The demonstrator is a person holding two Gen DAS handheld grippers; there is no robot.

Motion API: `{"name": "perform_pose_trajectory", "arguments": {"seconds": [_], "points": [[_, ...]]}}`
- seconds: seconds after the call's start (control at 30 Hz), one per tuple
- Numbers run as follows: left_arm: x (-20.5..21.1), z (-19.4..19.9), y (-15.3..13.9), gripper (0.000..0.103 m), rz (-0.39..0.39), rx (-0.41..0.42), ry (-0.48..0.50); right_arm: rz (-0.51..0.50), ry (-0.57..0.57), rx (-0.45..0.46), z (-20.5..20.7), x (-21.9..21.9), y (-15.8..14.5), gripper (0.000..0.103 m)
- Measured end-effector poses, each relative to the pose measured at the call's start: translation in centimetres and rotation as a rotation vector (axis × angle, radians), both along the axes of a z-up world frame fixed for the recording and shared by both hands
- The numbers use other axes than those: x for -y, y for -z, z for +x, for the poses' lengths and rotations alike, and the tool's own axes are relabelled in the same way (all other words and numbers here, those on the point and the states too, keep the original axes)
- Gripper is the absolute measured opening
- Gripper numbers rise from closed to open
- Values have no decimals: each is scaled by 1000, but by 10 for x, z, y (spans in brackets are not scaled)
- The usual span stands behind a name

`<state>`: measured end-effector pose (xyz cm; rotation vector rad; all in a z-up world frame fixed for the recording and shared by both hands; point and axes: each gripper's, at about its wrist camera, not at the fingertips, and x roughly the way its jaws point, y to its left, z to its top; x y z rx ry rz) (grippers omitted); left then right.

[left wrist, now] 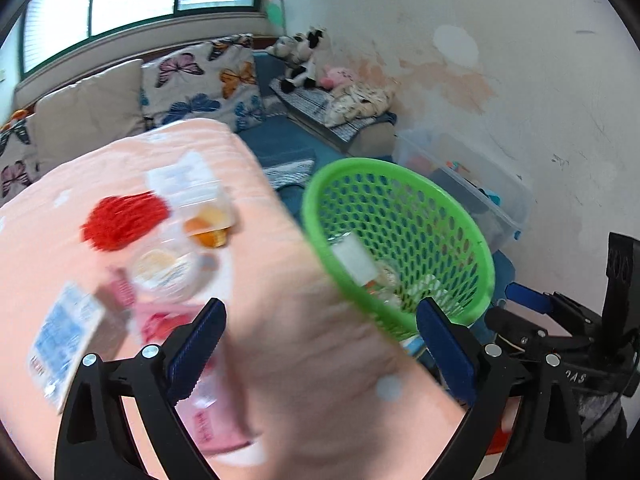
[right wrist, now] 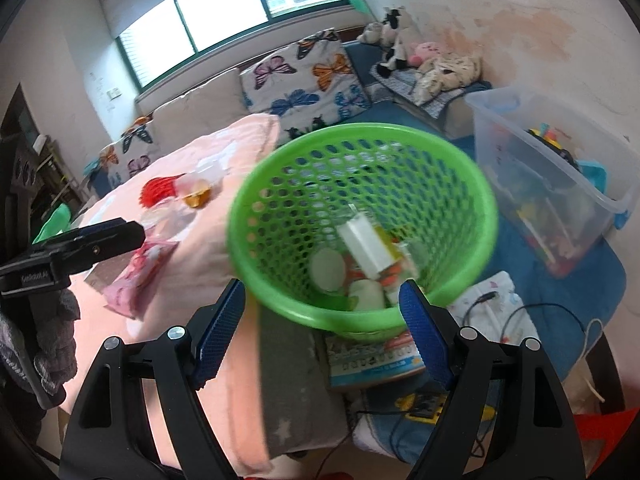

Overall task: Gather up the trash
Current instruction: 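Reach the right gripper to the pink wafer package while the left gripper reaches the milk carton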

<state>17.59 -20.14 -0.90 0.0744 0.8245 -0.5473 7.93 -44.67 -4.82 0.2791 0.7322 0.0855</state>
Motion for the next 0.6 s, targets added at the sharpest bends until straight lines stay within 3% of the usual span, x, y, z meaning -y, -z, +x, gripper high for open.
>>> {"name": "perform_pose_trajectory", "arguments": {"seconds": [0.3,0.6], "points": [[-70,-14,0,93,29,44,-129,-5,-90,4,10,-45,-7,79],[-145,-21,4,93,0,32,-263,-14,-175,-2,20,-91,-11,79]]}}
